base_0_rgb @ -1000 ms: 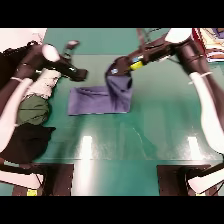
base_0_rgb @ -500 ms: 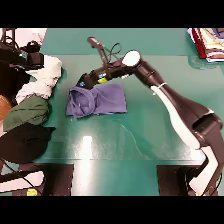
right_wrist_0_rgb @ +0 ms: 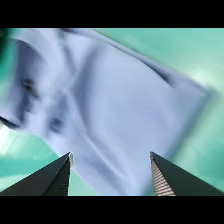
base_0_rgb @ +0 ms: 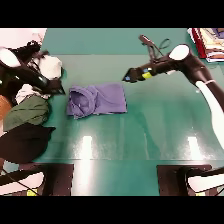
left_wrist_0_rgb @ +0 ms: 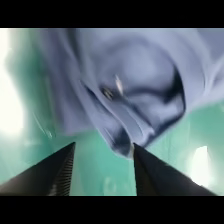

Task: Fold the shirts.

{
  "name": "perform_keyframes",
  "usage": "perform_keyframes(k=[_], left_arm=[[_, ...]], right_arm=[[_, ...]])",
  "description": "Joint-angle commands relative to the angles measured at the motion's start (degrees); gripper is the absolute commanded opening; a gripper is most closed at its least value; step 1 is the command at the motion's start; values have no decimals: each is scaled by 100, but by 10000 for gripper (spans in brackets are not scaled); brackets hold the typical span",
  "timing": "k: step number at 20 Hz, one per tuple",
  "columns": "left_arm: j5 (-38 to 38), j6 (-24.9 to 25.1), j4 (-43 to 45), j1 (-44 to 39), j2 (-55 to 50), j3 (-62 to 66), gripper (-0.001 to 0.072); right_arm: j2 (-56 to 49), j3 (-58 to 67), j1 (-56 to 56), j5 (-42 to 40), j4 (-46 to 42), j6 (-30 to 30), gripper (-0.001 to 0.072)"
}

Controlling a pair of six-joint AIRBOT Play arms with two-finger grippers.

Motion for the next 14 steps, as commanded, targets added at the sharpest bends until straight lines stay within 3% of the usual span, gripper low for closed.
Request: perform_keyframes(k=[1, 9, 10, 11, 14], left_arm=[[389, 42, -146, -564, 79, -1095, 426], [1049, 190, -299, -717, 74, -1674, 422], [1099, 203, -221, -717, 74, -1672, 181], [1126, 236, -70, -717, 74, -1635, 28], [774, 131, 960, -704, 92, -1128, 23]], right_arm=[[490, -935, -485, -72, -72, 50, 552], [1040, -2061, -522, -634, -35, 50, 552], [1071, -2098, -522, -629, -39, 50, 552], [1078, -2096, -525, -605, -37, 52, 552], [1080, -2092, -525, -568, -39, 55, 552]])
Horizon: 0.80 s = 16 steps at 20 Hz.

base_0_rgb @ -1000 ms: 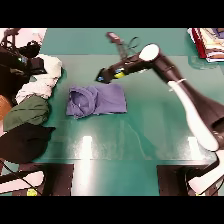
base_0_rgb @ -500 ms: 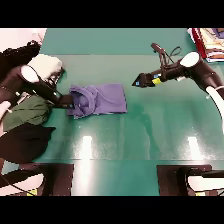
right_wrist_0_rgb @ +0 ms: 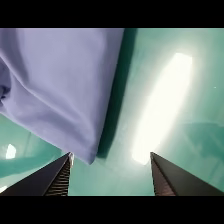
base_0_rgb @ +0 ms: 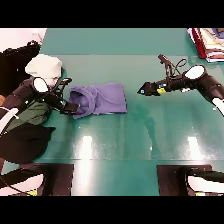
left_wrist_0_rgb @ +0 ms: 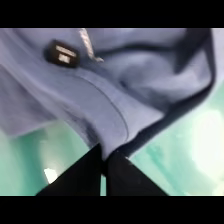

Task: Fold the shirts.

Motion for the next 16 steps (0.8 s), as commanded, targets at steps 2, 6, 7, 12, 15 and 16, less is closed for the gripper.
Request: perform_keyframes(k=[2, 6, 7, 12, 15, 16], left_arm=[[-507, -74, 1523, 85, 74, 708, 23], [-732, -199, 1565, 579, 83, 938, 25], [-732, -343, 1563, 675, 83, 938, 136], [-686, -345, 1368, 772, 103, 1115, 516], [-667, 24, 262, 769, 149, 1436, 101], [-651, 184, -205, 769, 149, 1515, 103]], right_arm=[[37, -63, -2, 50, -7, 2, 552], [37, -63, -2, 59, -9, 48, 554], [35, -63, -2, 57, -4, 144, 557], [-122, -63, -2, 177, 90, 404, 639], [-649, -63, 39, 280, 826, 385, 629], [-870, -61, 98, 190, 1058, 380, 627]])
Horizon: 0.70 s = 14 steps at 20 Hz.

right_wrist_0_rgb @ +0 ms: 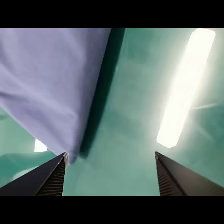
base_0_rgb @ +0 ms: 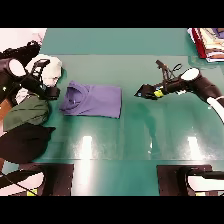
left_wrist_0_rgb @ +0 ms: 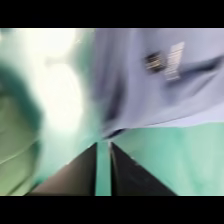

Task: Fold the shirts.

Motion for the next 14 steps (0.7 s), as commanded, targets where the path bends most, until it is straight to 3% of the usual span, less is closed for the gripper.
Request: perform_keyframes(k=[1, 4, 8, 9, 11, 13, 14], left_arm=[[114, 461, -1434, 26, 20, 245, 103], [343, 634, -2238, 11, 17, 243, 103], [387, 632, -2295, 11, 20, 243, 103], [374, 634, -2293, 11, 20, 243, 103], [334, 629, -2299, 11, 20, 243, 103], [284, 610, -2302, 11, 20, 243, 102], [247, 621, -2332, 11, 20, 243, 25]], right_arm=[[-614, 0, 153, -98, 785, 35, 614], [-1266, 153, 603, -389, 1408, -68, 612], [-2055, 1073, 1346, -592, 1508, -44, 593], [-2212, 1303, 1499, -623, 1506, -37, 523], [-2492, 1751, 1731, -629, 1499, -39, 482], [-2638, 2100, 1827, -605, 1486, -44, 207], [-2645, 2238, 1825, -614, 1432, -50, 68]])
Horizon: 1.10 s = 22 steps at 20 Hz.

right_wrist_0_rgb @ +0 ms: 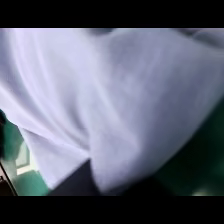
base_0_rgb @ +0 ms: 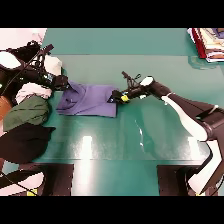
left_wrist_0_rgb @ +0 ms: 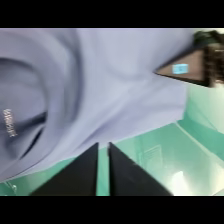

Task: Fold the shirts.

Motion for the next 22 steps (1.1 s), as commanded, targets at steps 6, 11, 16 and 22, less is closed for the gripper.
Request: perform_keyframes(k=[6, 11, 16, 22], left_arm=[[-153, 9, -907, 0, 4, 7, 23], [-118, 9, -944, -501, 4, 7, 22], [595, 2, -946, -1502, 4, 7, 23], [1244, -37, -949, -2302, 4, 7, 23]], right_arm=[[-17, 1427, -734, 1027, -800, -35, 11], [1353, 1217, -2354, 1314, -1934, 398, 11], [3032, 87, -4741, 1314, -2771, 752, 12], [3895, -1270, -7589, 1119, -2804, 706, 12]])
